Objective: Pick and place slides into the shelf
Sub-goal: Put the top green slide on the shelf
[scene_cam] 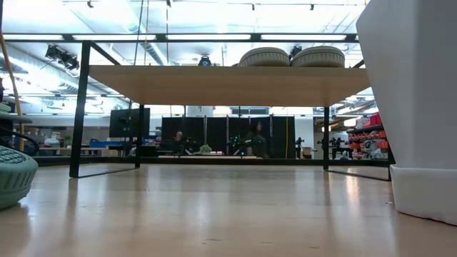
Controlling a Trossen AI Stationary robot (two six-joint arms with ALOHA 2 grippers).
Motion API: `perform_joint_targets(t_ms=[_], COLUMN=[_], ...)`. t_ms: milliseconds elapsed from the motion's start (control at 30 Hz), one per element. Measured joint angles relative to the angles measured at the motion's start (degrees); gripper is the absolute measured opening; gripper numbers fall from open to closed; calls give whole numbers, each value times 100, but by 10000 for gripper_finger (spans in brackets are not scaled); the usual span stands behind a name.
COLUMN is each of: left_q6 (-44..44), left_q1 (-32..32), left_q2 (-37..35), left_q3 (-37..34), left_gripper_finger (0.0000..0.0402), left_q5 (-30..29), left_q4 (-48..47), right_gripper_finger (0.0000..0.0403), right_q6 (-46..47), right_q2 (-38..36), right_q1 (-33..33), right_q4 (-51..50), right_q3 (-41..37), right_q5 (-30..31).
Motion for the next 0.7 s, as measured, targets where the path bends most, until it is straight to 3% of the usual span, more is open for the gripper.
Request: perform_joint_targets(t_ms=[400, 700], left_q6=[925, 1380], left_q1=[718, 1126], left_q2=[-271, -377], left_q3=[9, 4], left_gripper_finger=[76, 76], left_q5=[-258, -240], left_q4=[3, -20], right_gripper_finger=[195, 195], right_q6=[-131, 164], right_q2=[-94, -40], right_q1=[-482, -708], right_q4=[-116, -152], right_q3=[892, 957], right_q5=[417, 413])
